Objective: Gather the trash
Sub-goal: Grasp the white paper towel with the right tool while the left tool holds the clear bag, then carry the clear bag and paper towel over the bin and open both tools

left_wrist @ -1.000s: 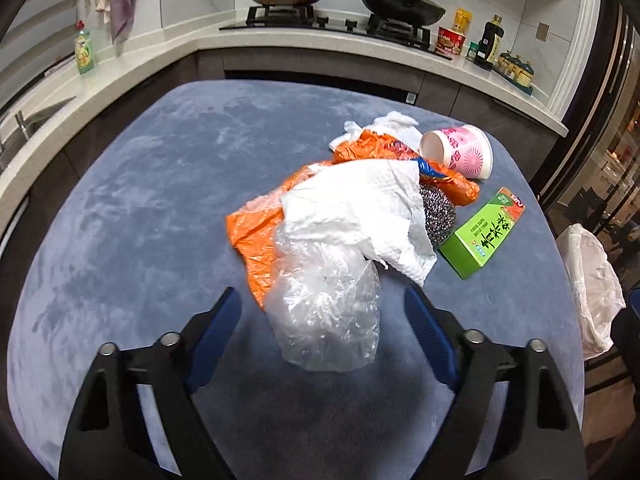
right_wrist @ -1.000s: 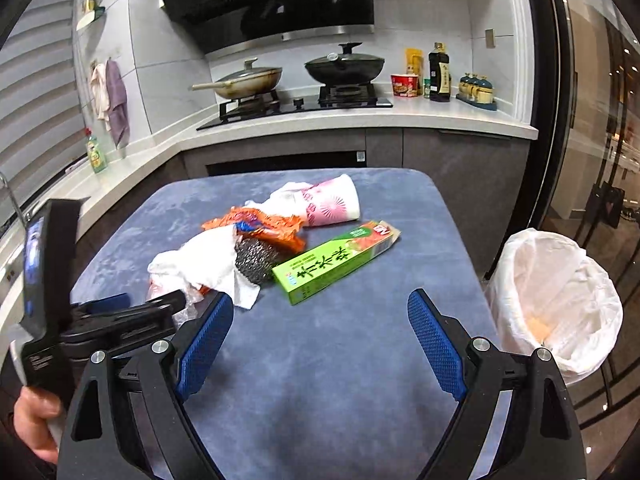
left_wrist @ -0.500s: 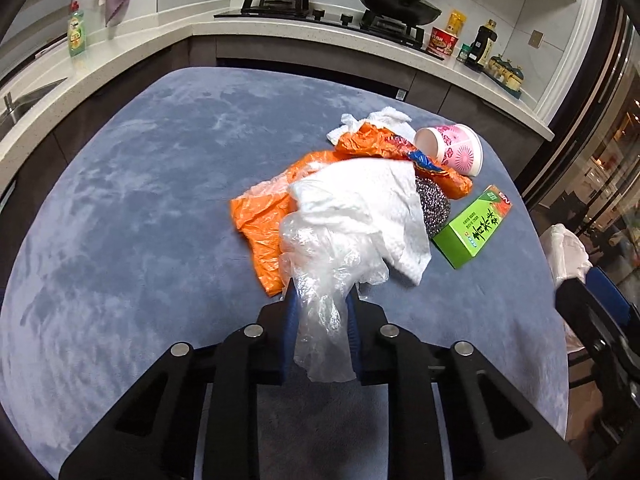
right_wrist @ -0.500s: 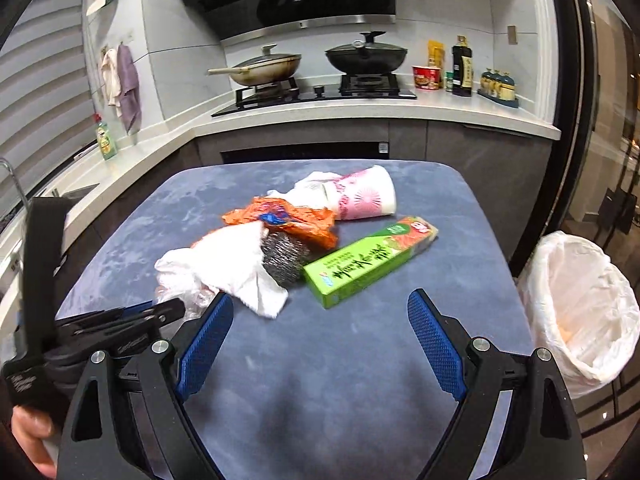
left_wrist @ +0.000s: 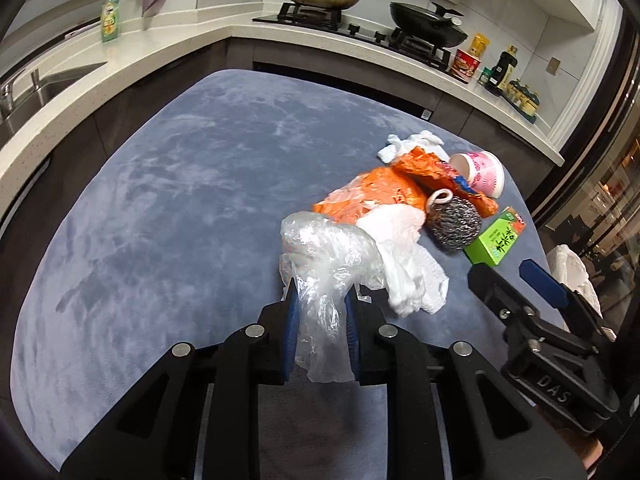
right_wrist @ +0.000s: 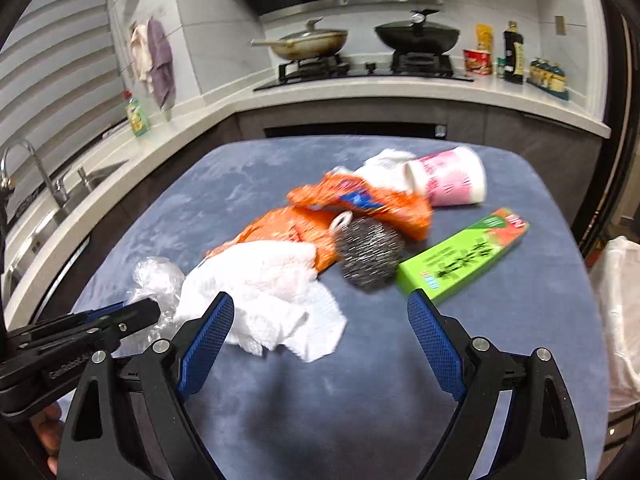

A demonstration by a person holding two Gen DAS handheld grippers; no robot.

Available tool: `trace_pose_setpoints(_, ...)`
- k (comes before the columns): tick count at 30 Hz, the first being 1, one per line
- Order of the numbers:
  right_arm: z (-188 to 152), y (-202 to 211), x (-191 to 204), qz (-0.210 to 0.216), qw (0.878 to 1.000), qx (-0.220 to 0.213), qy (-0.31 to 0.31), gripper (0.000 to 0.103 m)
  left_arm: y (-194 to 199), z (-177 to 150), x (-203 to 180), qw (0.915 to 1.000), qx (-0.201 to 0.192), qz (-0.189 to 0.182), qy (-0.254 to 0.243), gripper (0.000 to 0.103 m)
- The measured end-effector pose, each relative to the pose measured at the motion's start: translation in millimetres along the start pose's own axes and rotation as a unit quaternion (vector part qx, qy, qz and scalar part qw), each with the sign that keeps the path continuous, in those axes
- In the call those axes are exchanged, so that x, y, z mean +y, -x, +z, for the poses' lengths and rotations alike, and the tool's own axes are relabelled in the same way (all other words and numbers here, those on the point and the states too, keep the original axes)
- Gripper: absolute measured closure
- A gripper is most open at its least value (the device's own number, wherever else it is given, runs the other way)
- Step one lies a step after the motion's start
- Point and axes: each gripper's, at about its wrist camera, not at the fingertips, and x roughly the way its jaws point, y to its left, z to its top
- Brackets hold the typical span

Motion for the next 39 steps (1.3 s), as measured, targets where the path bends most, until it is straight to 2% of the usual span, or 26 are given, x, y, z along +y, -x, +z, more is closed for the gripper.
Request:
trace_pose_setpoints(6, -9.9, -27.6, 22.9, 0.014, 0.999, 0.026, 0.021, 0.020, -2.5, -5.6, 15.8, 0.9999, 0.008, 0.006, 0.010, 0.083)
trace_pose_setpoints(11, -20.9, -51.1, 36.8, 0.025, 0.997, 0.059, 0.035, 0.036, -6.9, -11.6, 26.2, 0.9996, 0.019, 0.005, 0.018, 0.083)
trace_pose_setpoints(13, -25.7, -57.0, 38.8, 0.030, 0.996, 0.071, 0.038, 0.049, -7.4, -14.0, 31.4, 0.9995, 0.021, 0.006, 0.022, 0.083)
trace_pose_setpoints(17, -32.0, -61.5, 44.2, 0.029, 0.995, 0.080, 0.050, 0.065, -8.6, -16.3, 39.1, 0.9992, 0.025, 0.006, 0.030, 0.083)
trace_pose_setpoints(19, -32.0, -60.3, 45.3, 0.033, 0.995, 0.083, 0.052, 0.084, -8.1, -16.7, 40.7, 0.9991, 0.025, 0.006, 0.033, 0.083)
trace_pose_setpoints(21, -30.9, -58.0, 44.2, 0.037, 0.995, 0.082, 0.052, 0.092, -6.4, -16.4, 40.9, 0.9992, 0.024, 0.007, 0.033, 0.083)
trace_pose_setpoints(29, -18.2, -22.5, 27.9, 0.039, 0.998, 0.044, 0.034, 0.095, 7.5, -13.6, 28.9, 0.9996, 0.011, 0.001, 0.026, 0.083)
trace_pose_setpoints(39, 10.5, 55.7, -21.2, 0.008, 0.999, -0.036, 0.007, 0.095, 36.1, 1.8, -25.1, 0.9991, -0.025, -0.031, -0.016, 0.083)
